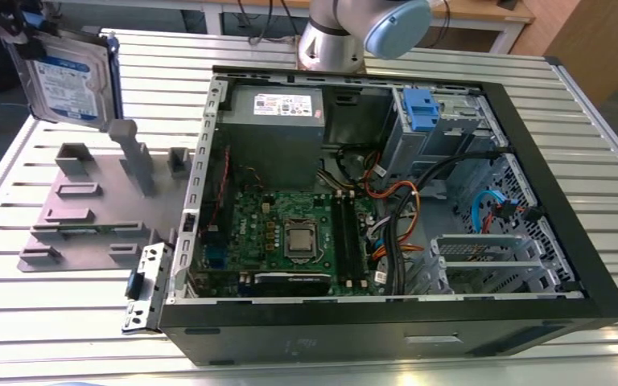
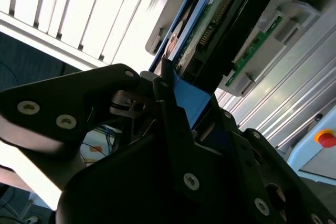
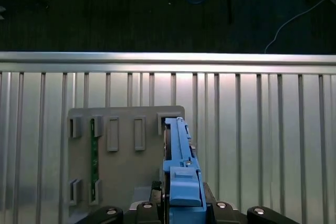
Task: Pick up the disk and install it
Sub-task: 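Pick up the disk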
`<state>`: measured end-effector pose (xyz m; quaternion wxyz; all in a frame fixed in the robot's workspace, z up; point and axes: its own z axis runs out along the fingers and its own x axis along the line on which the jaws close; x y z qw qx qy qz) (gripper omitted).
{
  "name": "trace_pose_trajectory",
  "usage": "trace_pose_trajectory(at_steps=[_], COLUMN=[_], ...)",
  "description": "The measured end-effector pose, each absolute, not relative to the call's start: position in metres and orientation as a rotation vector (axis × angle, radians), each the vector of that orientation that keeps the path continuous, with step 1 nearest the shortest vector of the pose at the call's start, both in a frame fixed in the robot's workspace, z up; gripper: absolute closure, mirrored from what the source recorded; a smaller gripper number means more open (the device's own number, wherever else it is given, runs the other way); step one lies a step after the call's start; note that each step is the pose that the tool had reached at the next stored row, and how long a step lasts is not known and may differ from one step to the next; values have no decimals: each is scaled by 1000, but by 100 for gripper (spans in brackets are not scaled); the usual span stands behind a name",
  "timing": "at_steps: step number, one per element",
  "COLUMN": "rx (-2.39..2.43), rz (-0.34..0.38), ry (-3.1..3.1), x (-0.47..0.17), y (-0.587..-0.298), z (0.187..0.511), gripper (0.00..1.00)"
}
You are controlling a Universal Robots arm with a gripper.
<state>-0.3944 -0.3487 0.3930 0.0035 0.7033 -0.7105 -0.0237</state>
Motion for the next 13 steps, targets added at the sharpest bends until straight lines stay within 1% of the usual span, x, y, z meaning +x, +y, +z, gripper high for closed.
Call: trace_pose_trajectory(at_steps=[13], rx=[2205], rz=[-74], ry=[-2227], x=[-394], y=[-349], z=[451], gripper=[63])
